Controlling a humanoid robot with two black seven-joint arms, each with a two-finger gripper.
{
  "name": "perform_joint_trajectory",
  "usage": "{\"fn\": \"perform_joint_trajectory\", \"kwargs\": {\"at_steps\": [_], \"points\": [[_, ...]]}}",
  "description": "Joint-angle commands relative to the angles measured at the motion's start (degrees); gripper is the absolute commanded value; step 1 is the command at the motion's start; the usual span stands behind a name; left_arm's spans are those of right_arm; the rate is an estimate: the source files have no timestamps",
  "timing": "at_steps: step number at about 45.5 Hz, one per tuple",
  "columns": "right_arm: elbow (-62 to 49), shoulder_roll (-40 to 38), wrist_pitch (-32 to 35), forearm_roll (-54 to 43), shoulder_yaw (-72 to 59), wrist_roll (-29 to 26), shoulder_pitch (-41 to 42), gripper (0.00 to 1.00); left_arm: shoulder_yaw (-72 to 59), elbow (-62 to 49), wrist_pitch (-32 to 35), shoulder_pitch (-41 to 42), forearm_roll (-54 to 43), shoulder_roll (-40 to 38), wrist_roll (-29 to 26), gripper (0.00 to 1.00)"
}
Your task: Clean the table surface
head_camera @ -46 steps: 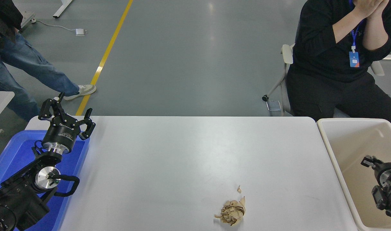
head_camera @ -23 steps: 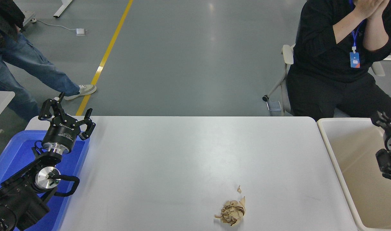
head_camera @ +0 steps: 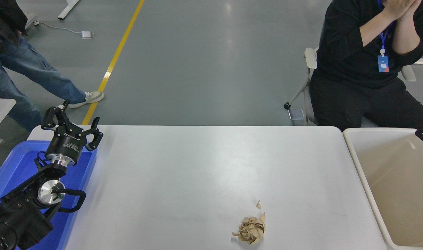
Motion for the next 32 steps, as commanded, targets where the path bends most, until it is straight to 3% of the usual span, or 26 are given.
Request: {"fn": "perform_joint_trajectory", "kwargs": {"at_steps": [1,12,32], "points": [[13.05,-5.32,0.16,0.2,16.19,0.15,1.87,0.98,0.0,0.0,0.0,0.0,0.01,0.03,0.0,1.0],[25.0,-8.13,0.78,0.02,27.79,1.29,-1.82,0.99,0.0,0.0,0.0,0.0,0.01,0.03,0.0,1.0],[37.84,-8.14,5.7,-0.5,43.44,13.33,-21.59,0.99,0.0,0.0,0.0,0.0,0.01,-0.05,0.0,1.0]]}}
